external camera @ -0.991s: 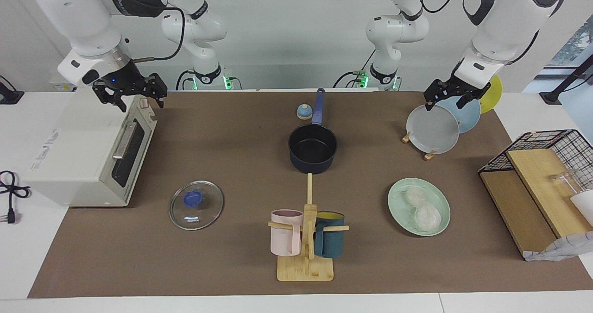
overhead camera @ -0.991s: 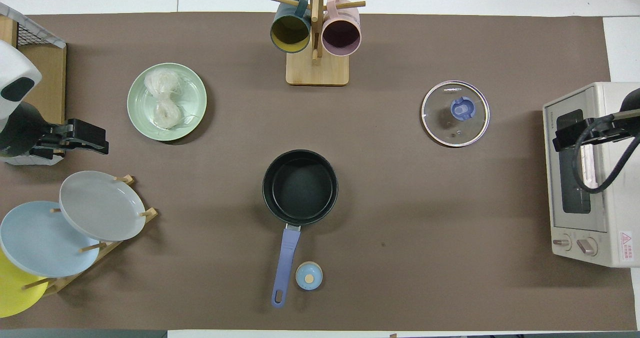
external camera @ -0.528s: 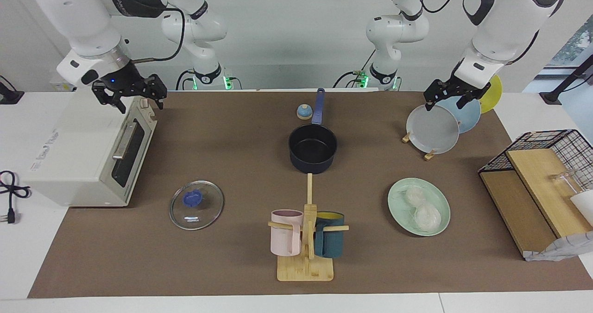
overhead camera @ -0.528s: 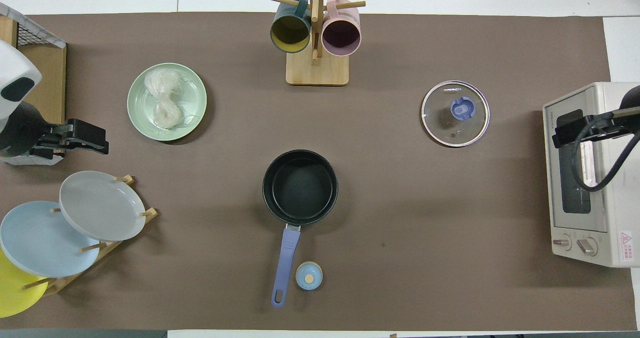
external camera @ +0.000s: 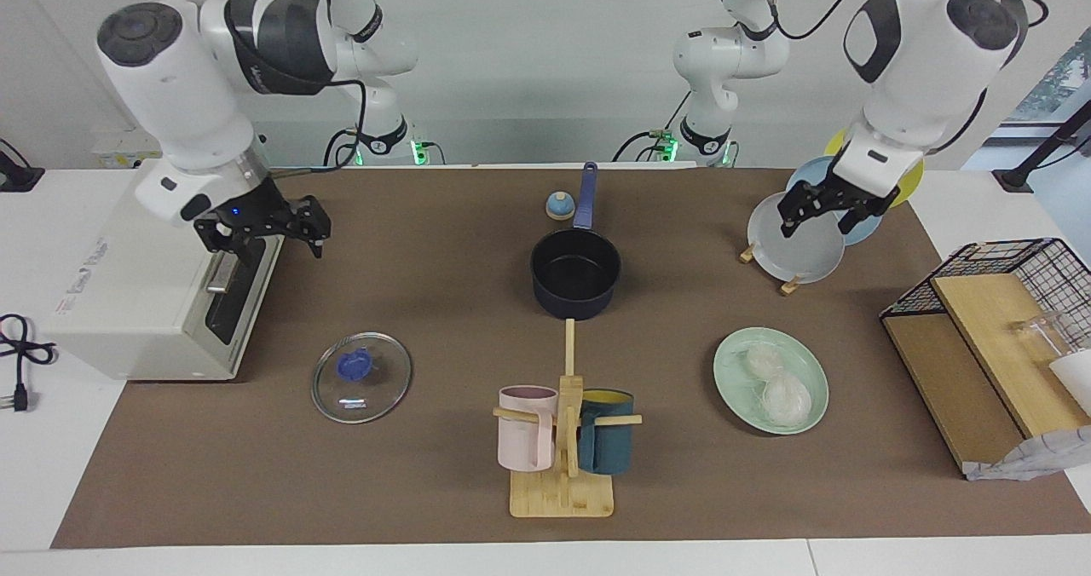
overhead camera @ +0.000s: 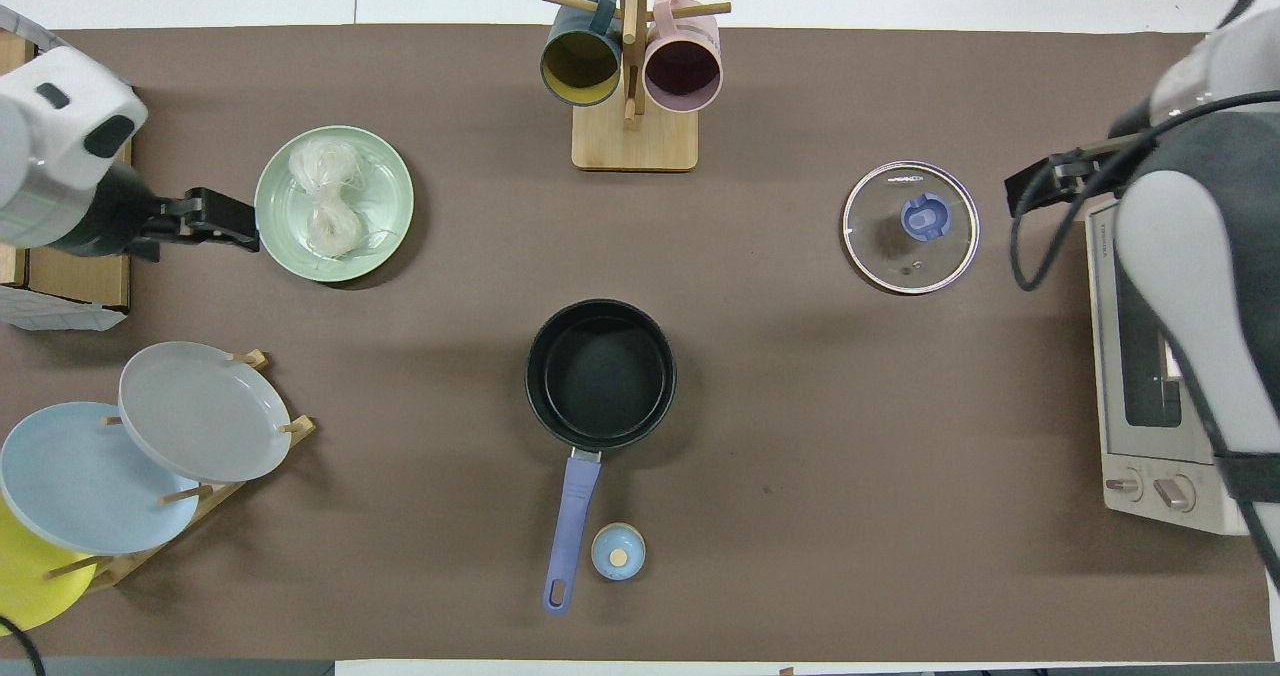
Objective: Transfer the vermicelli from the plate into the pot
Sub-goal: 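Reach the left gripper to the vermicelli while the right gripper reaches the lid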
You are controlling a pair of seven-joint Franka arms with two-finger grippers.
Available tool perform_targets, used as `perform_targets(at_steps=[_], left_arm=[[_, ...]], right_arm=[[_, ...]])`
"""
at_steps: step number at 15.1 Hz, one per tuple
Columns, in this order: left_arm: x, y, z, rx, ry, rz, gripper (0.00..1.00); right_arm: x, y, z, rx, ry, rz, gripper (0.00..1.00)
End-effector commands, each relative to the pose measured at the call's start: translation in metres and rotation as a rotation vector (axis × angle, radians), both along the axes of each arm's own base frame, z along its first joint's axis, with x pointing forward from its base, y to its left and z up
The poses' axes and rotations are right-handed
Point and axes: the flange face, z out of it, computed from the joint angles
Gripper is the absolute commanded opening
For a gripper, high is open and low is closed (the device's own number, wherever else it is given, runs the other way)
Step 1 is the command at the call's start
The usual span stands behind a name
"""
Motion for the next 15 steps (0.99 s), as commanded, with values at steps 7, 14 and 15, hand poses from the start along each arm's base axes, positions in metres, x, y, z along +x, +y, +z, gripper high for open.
perform_targets(at_steps=[7,14,15], left_arm=[[0.082,-0.007,-0.183,-0.006,-0.038,0.05,1.0],[0.077,-0.014,-0.194,0.04,-0.035,0.005,0.08],[0.078,-0.009,-0.193,0.04,-0.04,0.0,0.0]], right_arm=[[0.038,0.01,-0.128,0.014,-0.016,-0.026,1.0],[0.038,0.016,-0.207,0.023,-0.011,0.032,1.0],[0.039,0.016,-0.215,0.021,-0.01,0.036,1.0]])
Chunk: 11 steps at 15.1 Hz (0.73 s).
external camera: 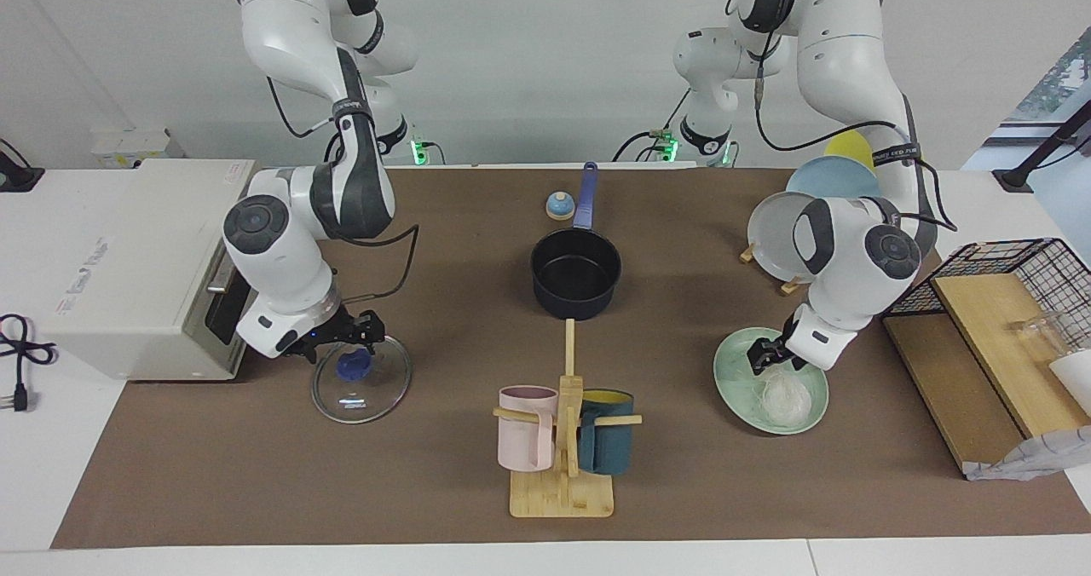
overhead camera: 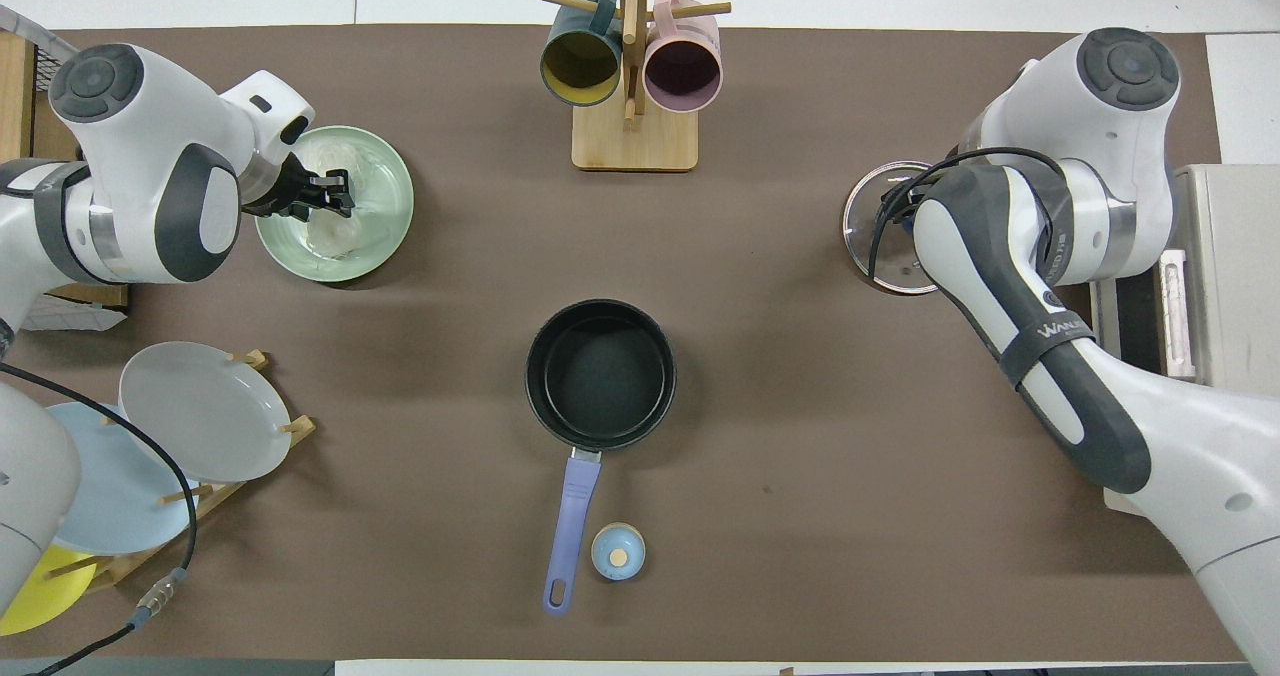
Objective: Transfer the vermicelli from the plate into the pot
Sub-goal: 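Reach the left gripper to the vermicelli while the right gripper reaches the lid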
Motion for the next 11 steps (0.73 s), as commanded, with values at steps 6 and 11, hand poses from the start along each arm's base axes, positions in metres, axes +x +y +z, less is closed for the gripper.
perform_targets(at_steps=[6,11], left_arm=[[0.006,-0.007,0.048,-0.03,-0.015,0.027,0.0],[-0.035,-0.063,0.18,-0.124,0.144,0.144,0.0]], right_arm=[[-0.004,0.001,-0.017,0.02,-0.017,0.125,1.0],[-0.005,0.0,-0.018,0.02,-0.013,0.163,0.81]])
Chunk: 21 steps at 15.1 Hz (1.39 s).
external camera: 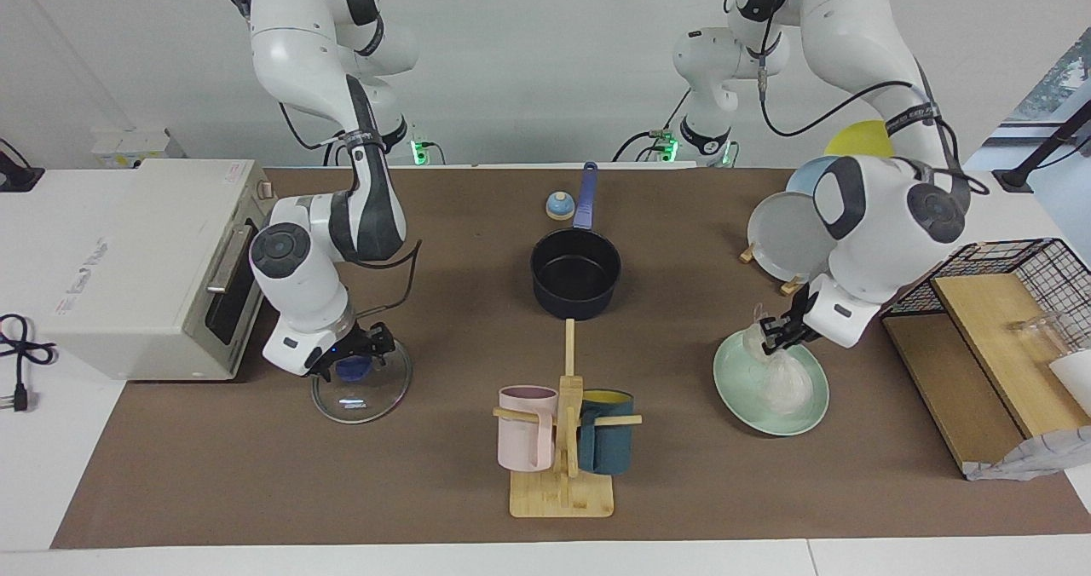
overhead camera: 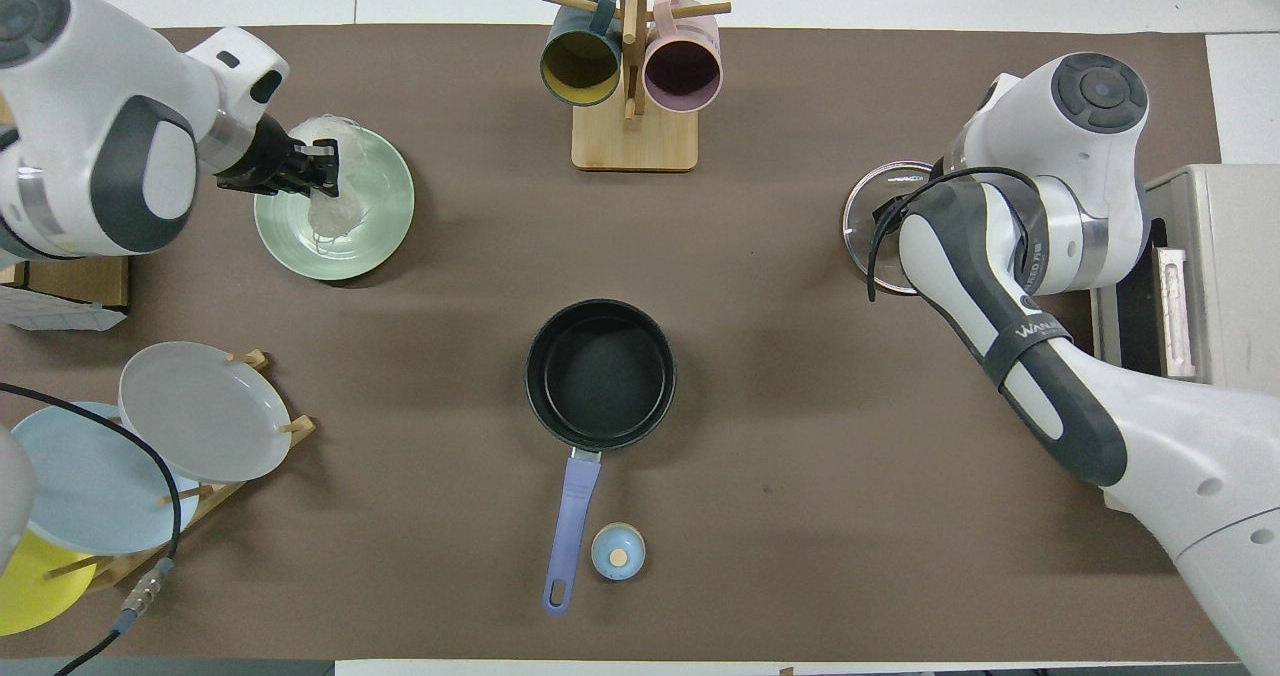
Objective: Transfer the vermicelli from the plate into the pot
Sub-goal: 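Lift the vermicelli with the left gripper and carry it toward the saucepan, then release the vermicelli into the saucepan while the right gripper lifts the lid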
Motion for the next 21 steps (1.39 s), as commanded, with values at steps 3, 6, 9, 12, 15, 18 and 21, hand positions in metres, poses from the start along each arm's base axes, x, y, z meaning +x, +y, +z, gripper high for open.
perform_targets(at_steps=[3,6,9,12,15,18,21], left_arm=[[-0.085,-0.123,0.106,-0.025,0.05,0.049,0.0],[-0.151,-0.203,0.084,0.006,0.098,0.023,0.0],[-0.202,-0.239,0.032,-0.002,0.107,0.017,0.0],[-0.221,-0.265,-0.016,-0.012,0.12,0.028,0.0],[-0.224,-0.262,-0.052,-0.021,0.094,0.055,0.0],[-0.213,-0.263,-0.085,-0.03,0.078,0.077,0.0],[-0.205,-0.257,-0.077,-0.032,0.064,0.011,0.99]], right_arm=[[-0.003,-0.001,-0.001,0.021,-0.009,0.021,0.65],[-0.003,-0.003,0.0,0.021,-0.011,0.02,0.62],[-0.002,-0.003,0.003,0.021,-0.008,0.02,0.61],[0.001,0.0,0.015,0.021,0.009,0.023,0.61],[0.003,0.008,0.038,0.019,0.028,0.037,0.45],[0.002,0.014,0.074,0.021,0.065,0.046,0.16],[-0.008,0.022,0.109,0.02,0.09,0.054,0.0]])
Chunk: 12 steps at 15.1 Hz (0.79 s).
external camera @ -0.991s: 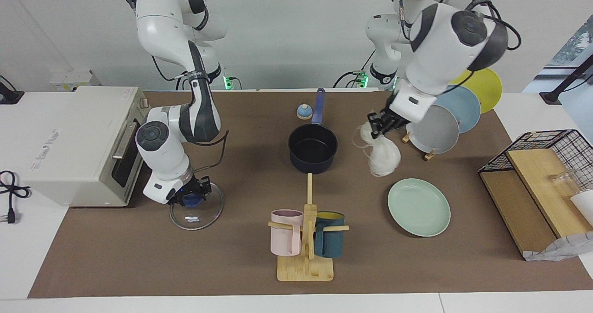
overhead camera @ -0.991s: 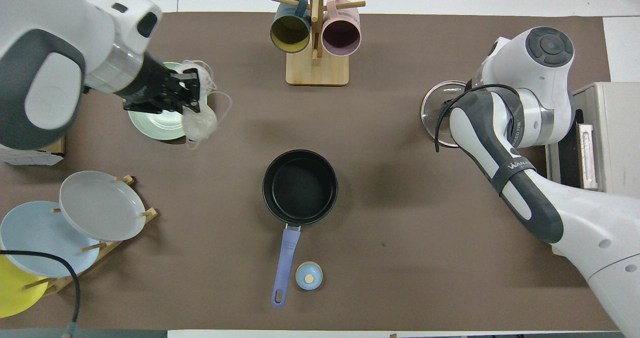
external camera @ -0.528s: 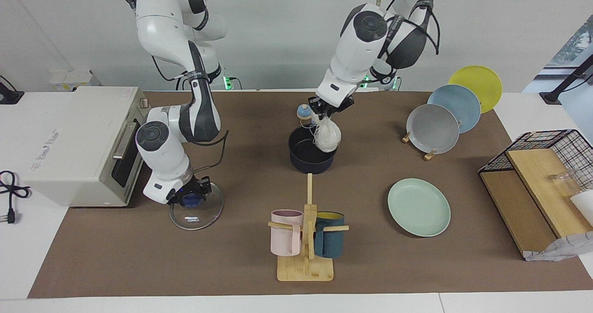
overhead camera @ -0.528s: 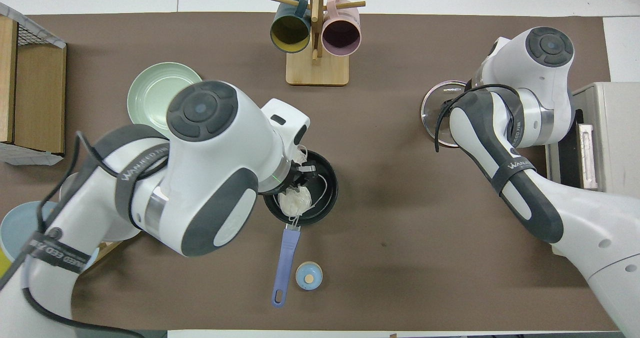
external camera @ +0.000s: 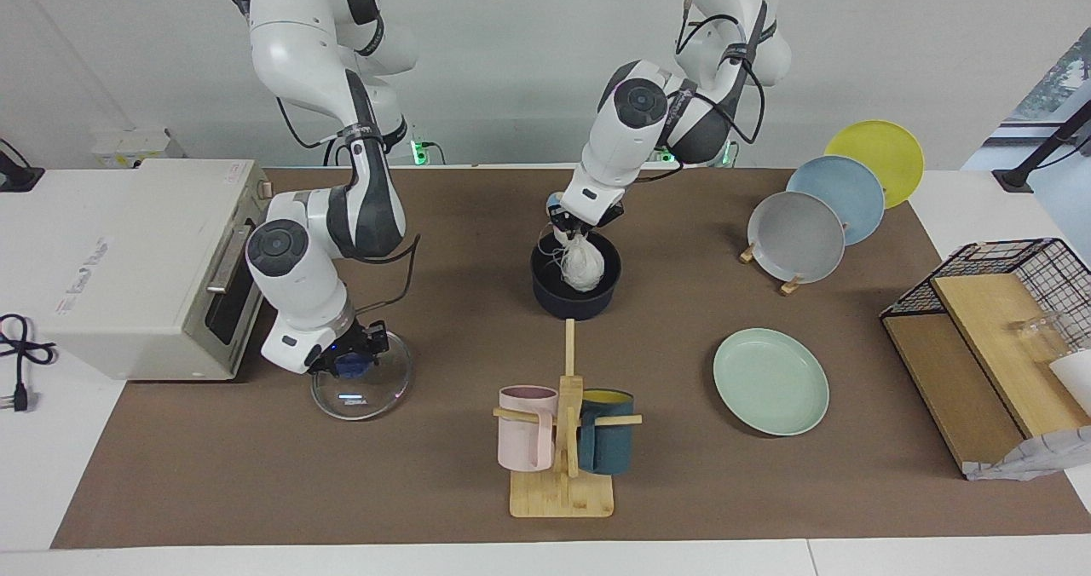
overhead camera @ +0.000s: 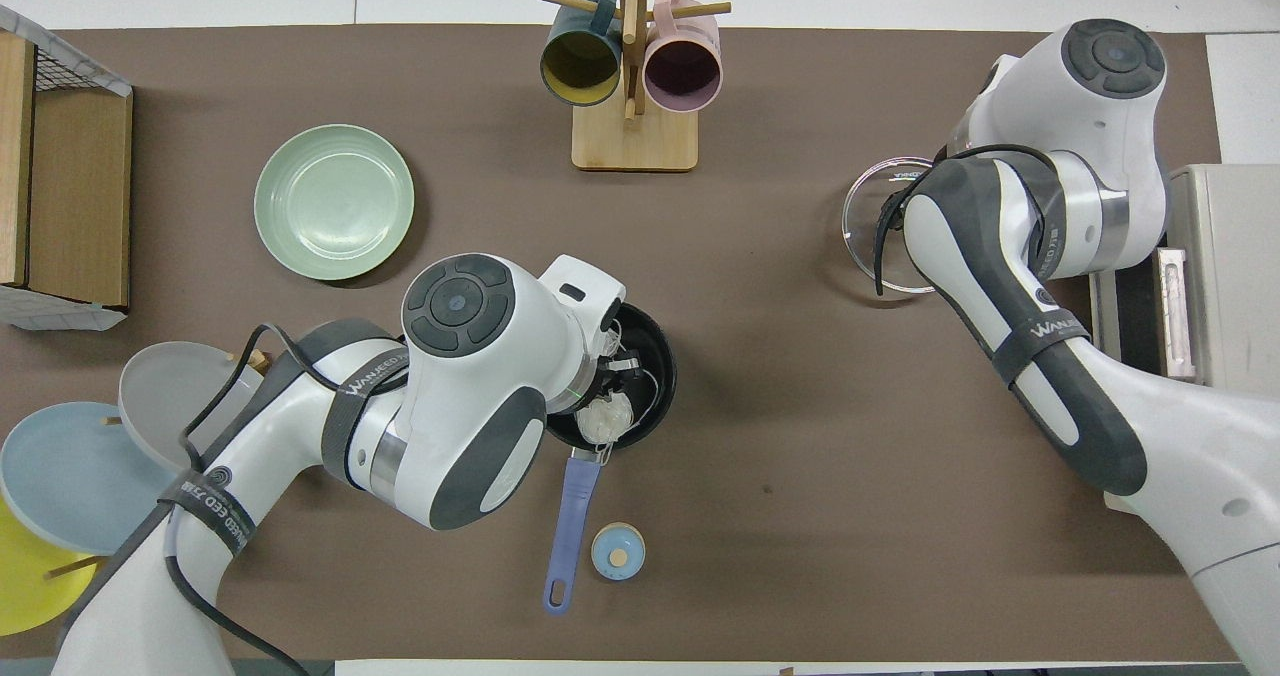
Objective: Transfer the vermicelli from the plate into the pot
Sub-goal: 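Release the vermicelli into the saucepan while the right gripper lifts the lid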
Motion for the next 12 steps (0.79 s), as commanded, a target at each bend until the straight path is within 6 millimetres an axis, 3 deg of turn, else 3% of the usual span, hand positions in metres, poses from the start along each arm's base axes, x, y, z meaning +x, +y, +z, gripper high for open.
perform_targets(at_steps=[1,3,5,7,9,12], left_arm=[[0.004,0.008,0.021,-0.014,-0.003,-0.039,1.0],[0.011,0.026,0.069,0.008,0.015,-0.046,1.0],[0.035,0.073,0.127,0.032,0.016,-0.035,1.0],[0.059,0.135,0.178,0.016,-0.008,-0.059,1.0],[0.076,0.192,0.198,0.072,-0.043,-0.124,1.0],[0.093,0.262,0.205,0.123,-0.083,-0.203,1.0]], right_arm=[[-0.016,0.015,0.045,0.023,0.014,0.043,0.0],[-0.028,0.018,0.071,0.024,0.025,0.042,0.0],[-0.04,0.026,0.092,0.027,0.031,0.015,0.0],[-0.05,0.054,0.097,0.027,0.043,-0.033,0.0],[-0.055,0.086,0.098,0.03,0.03,-0.095,0.0],[-0.071,0.146,0.101,0.028,0.005,-0.164,0.0]])
